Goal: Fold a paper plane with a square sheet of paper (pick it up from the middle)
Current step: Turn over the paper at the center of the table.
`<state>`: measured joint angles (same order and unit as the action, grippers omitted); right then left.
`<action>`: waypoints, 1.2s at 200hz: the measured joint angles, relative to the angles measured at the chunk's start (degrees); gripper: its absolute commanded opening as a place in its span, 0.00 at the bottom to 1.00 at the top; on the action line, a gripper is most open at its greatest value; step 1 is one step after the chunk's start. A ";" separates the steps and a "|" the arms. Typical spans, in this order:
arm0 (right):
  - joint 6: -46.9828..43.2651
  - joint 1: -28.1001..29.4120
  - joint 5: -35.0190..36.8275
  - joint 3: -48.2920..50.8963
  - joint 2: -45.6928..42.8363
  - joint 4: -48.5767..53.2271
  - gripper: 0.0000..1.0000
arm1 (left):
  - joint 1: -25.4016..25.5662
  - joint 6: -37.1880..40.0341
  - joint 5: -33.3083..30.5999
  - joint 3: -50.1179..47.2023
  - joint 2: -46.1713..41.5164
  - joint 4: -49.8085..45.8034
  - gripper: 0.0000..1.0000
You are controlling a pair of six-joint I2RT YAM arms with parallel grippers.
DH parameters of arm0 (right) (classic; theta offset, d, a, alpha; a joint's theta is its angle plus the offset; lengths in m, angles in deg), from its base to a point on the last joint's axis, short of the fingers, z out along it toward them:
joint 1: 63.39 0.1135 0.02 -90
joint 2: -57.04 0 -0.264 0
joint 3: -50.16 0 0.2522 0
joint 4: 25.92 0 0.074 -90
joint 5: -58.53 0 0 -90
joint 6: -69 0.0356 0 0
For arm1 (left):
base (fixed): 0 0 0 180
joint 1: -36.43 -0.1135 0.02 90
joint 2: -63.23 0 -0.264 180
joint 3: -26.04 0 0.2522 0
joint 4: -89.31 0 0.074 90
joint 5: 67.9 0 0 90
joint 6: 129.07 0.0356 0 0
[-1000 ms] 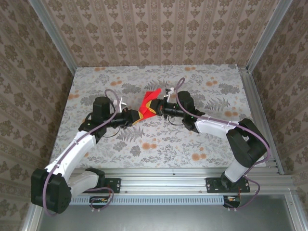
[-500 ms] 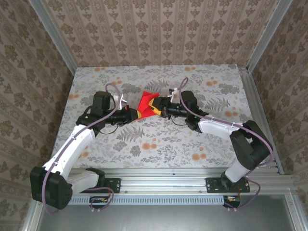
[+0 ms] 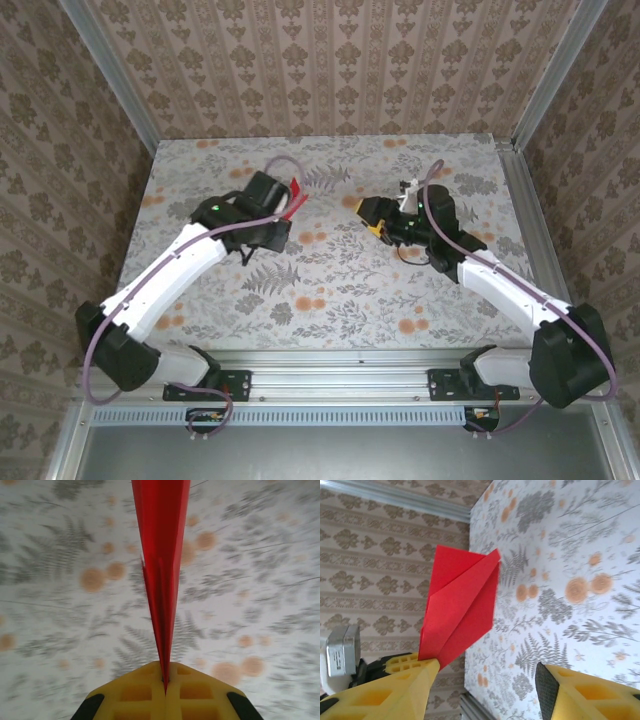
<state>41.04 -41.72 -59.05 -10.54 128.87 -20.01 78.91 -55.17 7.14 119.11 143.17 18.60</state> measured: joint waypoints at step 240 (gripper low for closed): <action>-6.84 -17.66 -10.54 8.98 -0.79 5.33 0.71 | 30.99 7.32 -21.16 0.90 31.54 5.92 0.41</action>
<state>34.20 -59.38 -69.58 -1.55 128.09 -14.68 109.91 -47.85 -14.02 120.00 174.71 24.52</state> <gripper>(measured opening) 0.716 0.372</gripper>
